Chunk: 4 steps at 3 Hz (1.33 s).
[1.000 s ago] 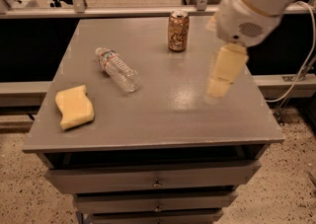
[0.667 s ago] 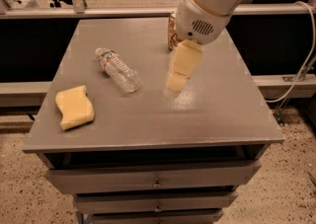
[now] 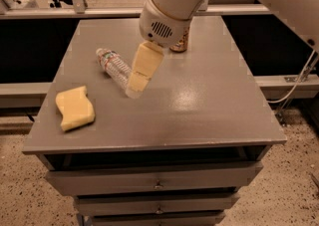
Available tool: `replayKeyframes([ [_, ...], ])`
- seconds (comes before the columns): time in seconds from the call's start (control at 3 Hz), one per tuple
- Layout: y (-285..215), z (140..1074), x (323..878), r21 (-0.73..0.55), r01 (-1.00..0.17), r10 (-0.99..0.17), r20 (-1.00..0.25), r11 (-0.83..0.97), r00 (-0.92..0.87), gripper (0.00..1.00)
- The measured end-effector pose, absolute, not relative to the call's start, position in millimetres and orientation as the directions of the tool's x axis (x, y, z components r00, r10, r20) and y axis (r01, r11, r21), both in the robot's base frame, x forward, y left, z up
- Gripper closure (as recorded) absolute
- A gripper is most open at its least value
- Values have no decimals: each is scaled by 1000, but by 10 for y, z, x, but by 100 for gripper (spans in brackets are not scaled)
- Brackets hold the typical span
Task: Place water bottle upright
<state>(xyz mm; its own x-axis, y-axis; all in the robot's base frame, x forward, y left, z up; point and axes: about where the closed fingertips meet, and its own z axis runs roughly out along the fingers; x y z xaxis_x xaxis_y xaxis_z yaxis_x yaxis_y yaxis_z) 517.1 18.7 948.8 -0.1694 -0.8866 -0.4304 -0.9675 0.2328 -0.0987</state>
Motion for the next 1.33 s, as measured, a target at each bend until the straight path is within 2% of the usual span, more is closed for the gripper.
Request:
replayKeyframes([
  [0.33, 281, 9542, 5235, -112, -968, -882, -447, 224, -153, 0],
  [0.67, 586, 9528, 5573, -117, -961, -856, -490, 250, -164, 0],
  [1.33, 1125, 9289, 6102, -47, -928, -794, -534, 370, -290, 0],
])
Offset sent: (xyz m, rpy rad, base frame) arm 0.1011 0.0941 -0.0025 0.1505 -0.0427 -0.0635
